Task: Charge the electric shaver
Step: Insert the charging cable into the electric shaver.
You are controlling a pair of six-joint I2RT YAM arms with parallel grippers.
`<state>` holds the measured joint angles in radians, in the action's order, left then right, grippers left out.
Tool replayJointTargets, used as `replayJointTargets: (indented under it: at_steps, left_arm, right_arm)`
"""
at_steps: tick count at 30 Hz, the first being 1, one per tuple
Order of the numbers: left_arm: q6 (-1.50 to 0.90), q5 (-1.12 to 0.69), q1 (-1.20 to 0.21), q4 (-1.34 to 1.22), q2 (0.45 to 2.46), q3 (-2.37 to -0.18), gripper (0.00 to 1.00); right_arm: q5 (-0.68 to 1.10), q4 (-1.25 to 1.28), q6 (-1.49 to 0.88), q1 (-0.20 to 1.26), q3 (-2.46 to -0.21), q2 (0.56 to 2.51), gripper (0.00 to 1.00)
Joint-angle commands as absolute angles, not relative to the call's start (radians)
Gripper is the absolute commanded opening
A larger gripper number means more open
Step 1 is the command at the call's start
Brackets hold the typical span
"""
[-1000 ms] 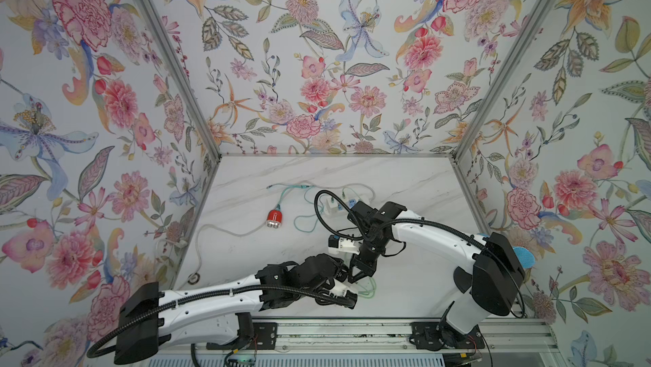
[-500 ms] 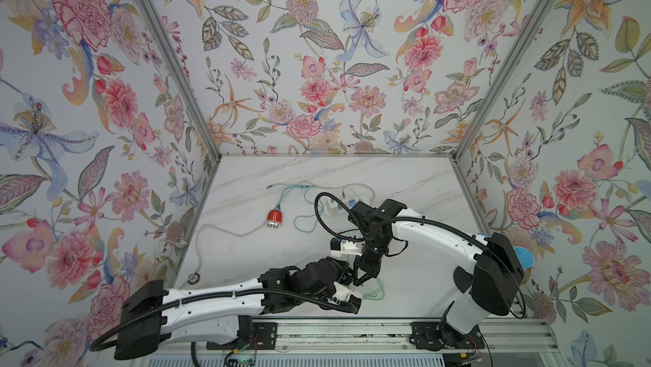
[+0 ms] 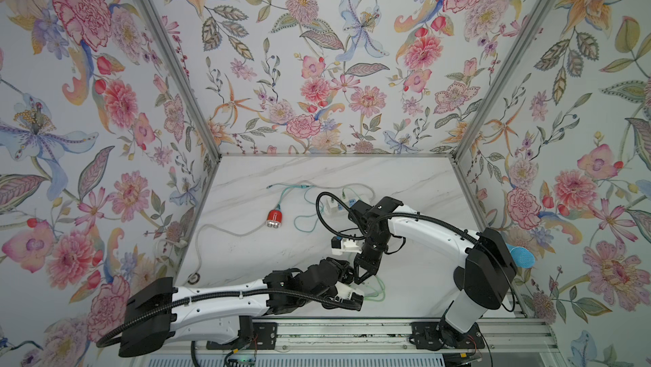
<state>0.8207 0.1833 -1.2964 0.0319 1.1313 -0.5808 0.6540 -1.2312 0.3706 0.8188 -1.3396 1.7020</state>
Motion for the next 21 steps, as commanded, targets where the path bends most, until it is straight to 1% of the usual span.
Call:
replayJointTargets:
  at_steps: [1,8,14,21]
  left_arm:
    - [0.807,-0.022,-1.374,-0.077,1.151,-0.634,0.00]
    - [0.771,0.005,-1.381,-0.041,1.163,-0.645,0.00]
    - [0.774,-0.007,-1.381,-0.128,1.144,-0.592,0.00]
    - [0.760,-0.039,-1.369,-0.173,1.127,-0.563,0.00]
  right_arm:
    - [0.725,-0.940,0.377,0.771,-1.354,1.684,0.00]
    - [0.718,-0.922,0.355,0.734,-1.328,1.697,0.00]
    - [0.734,-0.919,0.423,0.725,-1.342,1.701,0.00]
    - [0.762,-0.910,0.472,0.703,-1.360,1.694,0.00]
